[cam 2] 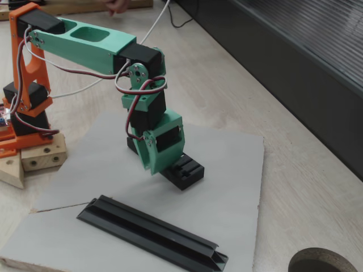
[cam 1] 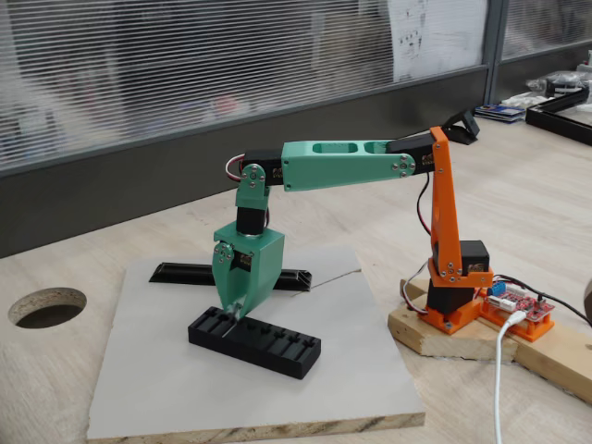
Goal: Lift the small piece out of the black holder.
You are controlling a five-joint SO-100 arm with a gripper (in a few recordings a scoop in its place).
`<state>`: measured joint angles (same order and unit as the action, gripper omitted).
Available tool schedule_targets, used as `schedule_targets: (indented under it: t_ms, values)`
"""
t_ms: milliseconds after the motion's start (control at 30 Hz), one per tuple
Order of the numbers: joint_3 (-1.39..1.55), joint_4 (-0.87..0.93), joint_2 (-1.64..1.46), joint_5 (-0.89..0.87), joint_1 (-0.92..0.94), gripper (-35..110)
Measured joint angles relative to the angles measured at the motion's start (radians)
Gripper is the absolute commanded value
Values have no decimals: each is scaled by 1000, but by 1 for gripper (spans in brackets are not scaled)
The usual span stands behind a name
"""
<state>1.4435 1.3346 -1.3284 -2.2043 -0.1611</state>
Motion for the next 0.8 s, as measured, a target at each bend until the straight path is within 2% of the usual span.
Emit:
schedule_targets:
  t_ms: [533, 800]
  values:
    - [0, 0, 0, -6, 3, 2]
    - [0, 0, -112, 0, 3, 2]
